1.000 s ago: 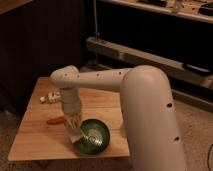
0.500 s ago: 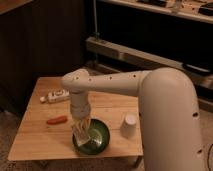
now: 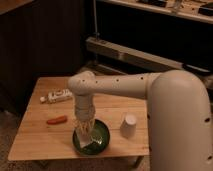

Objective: Place the white sponge in the ceramic bowl

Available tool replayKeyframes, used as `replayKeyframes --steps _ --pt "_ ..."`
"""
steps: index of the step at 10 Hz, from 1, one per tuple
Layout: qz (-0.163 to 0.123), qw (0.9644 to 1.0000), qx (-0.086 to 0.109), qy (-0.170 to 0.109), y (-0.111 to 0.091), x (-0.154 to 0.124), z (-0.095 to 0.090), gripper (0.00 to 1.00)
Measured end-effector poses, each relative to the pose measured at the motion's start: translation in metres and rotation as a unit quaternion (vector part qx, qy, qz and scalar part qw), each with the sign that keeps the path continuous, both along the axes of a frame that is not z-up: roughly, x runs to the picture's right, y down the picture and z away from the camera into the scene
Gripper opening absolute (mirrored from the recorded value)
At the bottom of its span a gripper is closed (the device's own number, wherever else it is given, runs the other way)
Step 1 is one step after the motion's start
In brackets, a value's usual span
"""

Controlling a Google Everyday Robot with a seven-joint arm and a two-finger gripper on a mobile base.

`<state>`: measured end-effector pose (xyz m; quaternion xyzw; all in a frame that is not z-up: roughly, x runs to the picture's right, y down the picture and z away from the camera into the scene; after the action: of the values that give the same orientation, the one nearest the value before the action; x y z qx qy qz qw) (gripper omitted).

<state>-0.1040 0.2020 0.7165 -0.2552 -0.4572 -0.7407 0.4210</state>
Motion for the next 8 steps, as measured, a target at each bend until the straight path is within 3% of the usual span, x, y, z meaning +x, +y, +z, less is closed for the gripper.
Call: replayKeyframes --steps 2,4,7,8 --pt "0.002 1.0000 0.000 0.002 0.0006 -0.0014 0.0033 0.37" --pt "0.006 1.0000 0.000 0.005 0.0027 0.0067 0.0026 0.57" --pt "0.005 1.0000 -0.001 0.003 0.0071 -0.0021 0.0103 0.88" --pt "0.006 1.0000 -0.001 0.004 0.0074 0.0006 0.0101 0.94"
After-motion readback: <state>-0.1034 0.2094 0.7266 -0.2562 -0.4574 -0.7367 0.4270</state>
